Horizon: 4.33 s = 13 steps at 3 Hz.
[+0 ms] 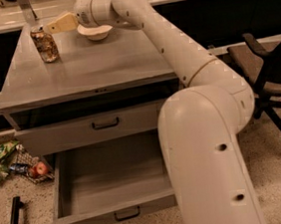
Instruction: Place orange can into middle drawer
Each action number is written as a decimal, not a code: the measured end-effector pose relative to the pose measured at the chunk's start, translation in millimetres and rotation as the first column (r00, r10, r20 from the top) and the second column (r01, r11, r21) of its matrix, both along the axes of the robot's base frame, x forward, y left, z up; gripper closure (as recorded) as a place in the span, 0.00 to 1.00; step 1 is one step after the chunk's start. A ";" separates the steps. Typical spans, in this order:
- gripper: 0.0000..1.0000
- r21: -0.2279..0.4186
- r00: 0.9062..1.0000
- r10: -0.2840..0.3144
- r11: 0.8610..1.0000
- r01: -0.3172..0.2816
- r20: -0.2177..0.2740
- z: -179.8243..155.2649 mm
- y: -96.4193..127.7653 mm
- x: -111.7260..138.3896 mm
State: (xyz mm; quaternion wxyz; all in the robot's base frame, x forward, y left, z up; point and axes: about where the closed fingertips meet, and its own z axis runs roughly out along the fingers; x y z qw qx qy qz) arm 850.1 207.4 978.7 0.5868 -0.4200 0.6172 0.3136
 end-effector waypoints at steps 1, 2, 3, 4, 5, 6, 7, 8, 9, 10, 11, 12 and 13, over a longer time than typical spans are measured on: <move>0.00 -0.011 0.999 -0.012 1.000 0.012 -0.045 -16.5 36.3 15.4; 0.00 -0.060 0.996 -0.006 0.998 0.001 -0.085 -41.0 66.6 24.9; 0.03 -0.091 0.994 -0.002 0.996 -0.008 -0.110 -61.6 88.8 33.1; 0.33 -0.096 0.994 0.001 0.995 -0.012 -0.108 -68.2 98.0 39.0; 0.56 -0.078 0.994 0.010 0.997 -0.019 -0.108 -71.0 103.7 41.4; 0.88 -0.052 0.992 0.068 0.996 -0.074 -0.107 -66.4 94.7 29.9; 1.00 -0.043 0.989 0.114 0.992 -0.119 -0.098 -49.2 78.4 2.9; 1.00 0.033 0.995 0.100 0.994 -0.100 0.017 -21.2 46.8 -25.4; 1.00 0.078 0.995 0.068 0.994 -0.073 0.070 -20.1 18.7 -51.1; 1.00 0.085 0.991 0.127 0.988 -0.131 0.045 -37.2 44.4 -79.6; 1.00 0.085 0.991 0.127 0.988 -0.131 0.045 -37.2 44.4 -79.6; 1.00 0.098 0.986 0.167 0.981 -0.168 0.018 -34.4 43.1 -111.2; 1.00 0.114 0.975 0.223 0.969 -0.220 -0.010 -32.3 39.6 -152.2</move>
Offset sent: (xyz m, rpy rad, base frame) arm 0.0552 0.0965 -0.0590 -0.1225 0.1306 0.0002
